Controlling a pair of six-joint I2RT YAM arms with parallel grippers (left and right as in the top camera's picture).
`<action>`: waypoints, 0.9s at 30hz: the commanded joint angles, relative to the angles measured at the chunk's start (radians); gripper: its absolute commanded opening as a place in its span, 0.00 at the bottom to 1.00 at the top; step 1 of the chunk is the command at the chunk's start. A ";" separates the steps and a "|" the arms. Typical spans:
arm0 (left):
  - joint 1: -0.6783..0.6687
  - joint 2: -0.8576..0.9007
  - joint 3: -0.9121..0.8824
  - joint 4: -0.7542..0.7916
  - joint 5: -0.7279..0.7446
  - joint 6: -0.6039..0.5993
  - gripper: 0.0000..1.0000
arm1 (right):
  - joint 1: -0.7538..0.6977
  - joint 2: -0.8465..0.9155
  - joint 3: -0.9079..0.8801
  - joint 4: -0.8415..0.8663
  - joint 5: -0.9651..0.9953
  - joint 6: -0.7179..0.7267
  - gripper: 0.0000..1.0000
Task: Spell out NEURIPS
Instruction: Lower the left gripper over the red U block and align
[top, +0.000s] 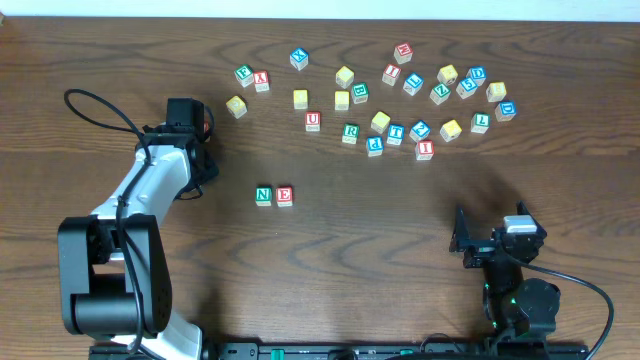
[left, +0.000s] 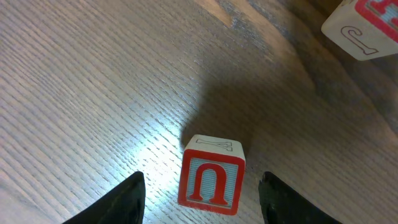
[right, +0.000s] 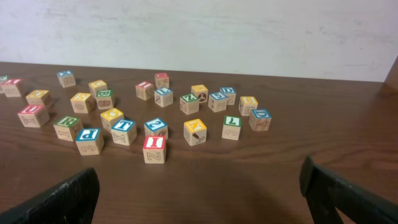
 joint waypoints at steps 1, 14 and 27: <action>0.003 0.005 -0.013 0.003 0.005 -0.006 0.58 | -0.006 -0.003 -0.001 -0.005 -0.002 0.017 0.99; 0.003 0.072 -0.013 0.032 0.050 0.004 0.56 | -0.006 -0.003 -0.001 -0.005 -0.002 0.017 0.99; 0.003 0.072 -0.013 0.040 0.050 0.011 0.44 | -0.006 -0.003 -0.001 -0.005 -0.002 0.017 0.99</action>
